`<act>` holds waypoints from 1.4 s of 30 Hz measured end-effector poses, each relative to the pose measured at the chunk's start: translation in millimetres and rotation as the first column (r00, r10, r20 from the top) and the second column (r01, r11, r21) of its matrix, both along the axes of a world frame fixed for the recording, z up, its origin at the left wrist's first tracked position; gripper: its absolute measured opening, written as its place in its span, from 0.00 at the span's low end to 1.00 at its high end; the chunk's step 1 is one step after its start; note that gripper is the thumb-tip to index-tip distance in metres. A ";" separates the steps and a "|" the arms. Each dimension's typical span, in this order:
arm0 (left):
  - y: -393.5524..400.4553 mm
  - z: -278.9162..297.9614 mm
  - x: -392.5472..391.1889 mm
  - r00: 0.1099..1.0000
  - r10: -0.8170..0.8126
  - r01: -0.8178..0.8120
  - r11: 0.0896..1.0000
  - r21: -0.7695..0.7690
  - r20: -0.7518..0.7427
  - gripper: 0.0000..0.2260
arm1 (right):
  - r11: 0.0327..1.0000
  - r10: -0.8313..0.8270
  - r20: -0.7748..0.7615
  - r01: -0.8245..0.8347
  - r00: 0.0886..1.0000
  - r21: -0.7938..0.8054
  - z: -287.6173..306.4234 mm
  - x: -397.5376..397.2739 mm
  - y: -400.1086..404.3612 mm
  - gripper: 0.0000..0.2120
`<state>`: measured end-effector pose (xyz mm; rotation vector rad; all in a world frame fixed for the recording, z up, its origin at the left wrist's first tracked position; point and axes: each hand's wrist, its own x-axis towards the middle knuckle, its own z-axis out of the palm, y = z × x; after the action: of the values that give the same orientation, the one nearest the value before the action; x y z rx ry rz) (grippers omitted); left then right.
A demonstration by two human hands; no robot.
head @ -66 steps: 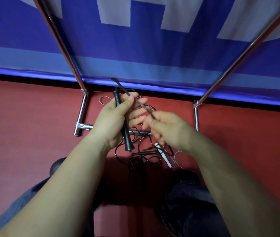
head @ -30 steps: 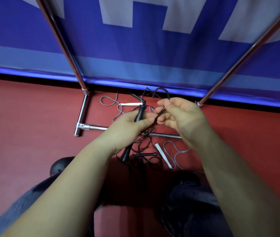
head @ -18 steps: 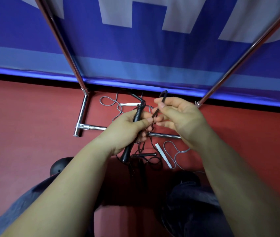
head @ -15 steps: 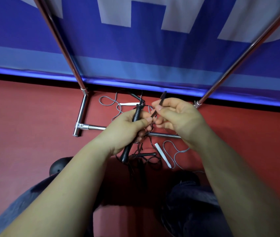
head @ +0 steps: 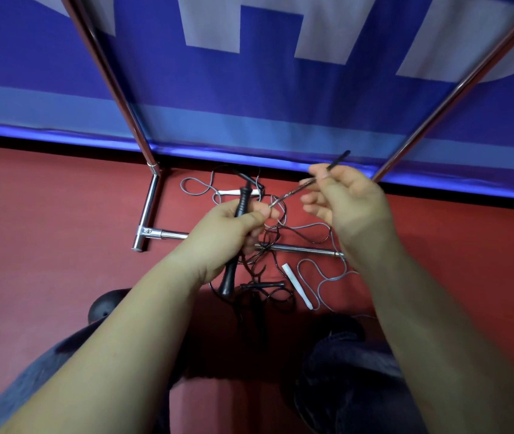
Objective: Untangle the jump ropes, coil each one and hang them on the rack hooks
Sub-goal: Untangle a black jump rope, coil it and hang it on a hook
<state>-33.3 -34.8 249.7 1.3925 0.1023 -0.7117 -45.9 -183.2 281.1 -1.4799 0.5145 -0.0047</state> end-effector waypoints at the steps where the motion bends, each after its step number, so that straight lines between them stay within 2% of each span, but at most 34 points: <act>1: -0.1 1.5 1.4 0.998 0.049 -0.052 0.996 -0.071 -0.038 0.10 | 0.991 0.121 -0.068 -0.124 0.990 -0.041 -1.0 -1.7 3.1 0.06; 2: 0.2 3.4 3.1 0.992 0.094 -0.106 0.984 -0.144 -0.086 0.10 | 0.957 0.259 -0.146 -0.274 0.955 -0.097 -3.3 -4.7 6.4 0.06; 4: 2.3 7.5 7.3 0.966 0.163 -0.214 0.940 -0.267 -0.201 0.09 | 0.812 0.501 -0.278 -0.556 0.820 -0.179 -9.6 -12.3 13.2 0.08; 5: 3.5 9.1 9.0 0.949 0.181 -0.260 0.913 -0.314 -0.259 0.09 | 0.741 0.581 -0.311 -0.647 0.752 -0.180 -12.3 -15.9 16.6 0.08; 7: 5.3 11.4 10.4 0.921 0.187 -0.318 0.868 -0.381 -0.342 0.09 | 0.680 0.654 -0.310 -0.716 0.690 -0.161 -16.1 -19.7 20.7 0.09; 11: 6.0 13.6 11.9 0.898 0.216 -0.380 0.819 -0.429 -0.383 0.09 | 0.680 0.659 -0.280 -0.712 0.698 -0.176 -15.6 -18.9 20.2 0.09; 13: 7.7 11.9 14.1 0.910 0.267 -0.381 0.841 -0.383 -0.318 0.09 | 0.703 0.637 -0.246 -0.681 0.731 -0.204 -14.7 -17.4 21.3 0.11; 15: 7.6 9.3 13.8 0.946 0.260 -0.309 0.906 -0.290 -0.194 0.10 | 0.822 0.537 -0.153 -0.555 0.830 -0.128 -10.5 -13.0 21.5 0.13; 17: 4.9 4.8 9.5 0.988 0.142 -0.150 0.975 -0.163 -0.060 0.10 | 0.947 0.317 -0.043 -0.314 0.947 0.063 -3.7 -6.0 17.3 0.13; 18: 3.5 3.0 6.3 0.998 0.057 -0.057 0.993 -0.102 -0.006 0.10 | 0.970 0.187 -0.011 -0.182 0.982 0.162 -0.6 -2.9 13.5 0.13; 21: 3.3 0.9 -1.0 0.979 -0.159 0.147 0.984 0.101 0.125 0.09 | 0.947 -0.062 0.018 0.054 0.998 0.316 3.2 1.3 4.3 0.13; 23: 4.0 -1.9 -2.5 0.947 -0.252 0.195 0.943 0.269 0.198 0.06 | 0.943 -0.085 0.030 0.070 0.996 0.324 3.5 0.7 4.2 0.12; 25: 2.7 -4.3 -4.3 0.912 -0.339 0.247 0.904 0.349 0.231 0.05 | 0.944 -0.073 0.038 0.057 0.997 0.324 4.2 0.0 5.2 0.12; 30: 2.5 -4.0 -6.7 0.892 -0.381 0.281 0.889 0.362 0.244 0.04 | 0.927 -0.084 0.043 0.062 0.996 0.370 4.1 1.3 4.6 0.11; 33: 0.3 -0.8 -6.2 0.939 -0.264 0.194 0.936 0.293 0.222 0.08 | 0.951 -0.002 0.000 0.002 1.000 0.308 2.9 1.1 3.2 0.08; 35: -2.0 2.7 -2.7 0.991 -0.038 0.021 0.991 0.132 0.125 0.08 | 0.983 0.170 -0.083 -0.163 0.982 0.085 -1.1 -1.5 2.8 0.05; 37: -0.2 6.4 4.1 0.981 0.193 -0.194 0.980 -0.038 -0.026 0.07 | 0.891 0.380 -0.217 -0.419 0.899 -0.176 -11.3 -7.1 5.2 0.04; 38: 1.3 8.0 7.4 0.958 0.272 -0.281 0.953 -0.108 -0.097 0.07 | 0.821 0.456 -0.271 -0.518 0.848 -0.240 -15.8 -10.4 7.8 0.04; 40: 4.1 11.1 11.1 0.915 0.350 -0.389 0.896 -0.215 -0.201 0.08 | 0.739 0.523 -0.290 -0.596 0.802 -0.314 -22.4 -14.8 10.2 0.07; 42: 4.8 13.9 11.5 0.894 0.368 -0.431 0.860 -0.273 -0.254 0.08 | 0.740 0.512 -0.271 -0.579 0.815 -0.342 -22.6 -14.9 9.5 0.05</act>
<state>-21.8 -30.0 263.6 0.9400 0.4037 -0.4820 -60.7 -173.7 258.5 -2.0205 0.1830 0.5090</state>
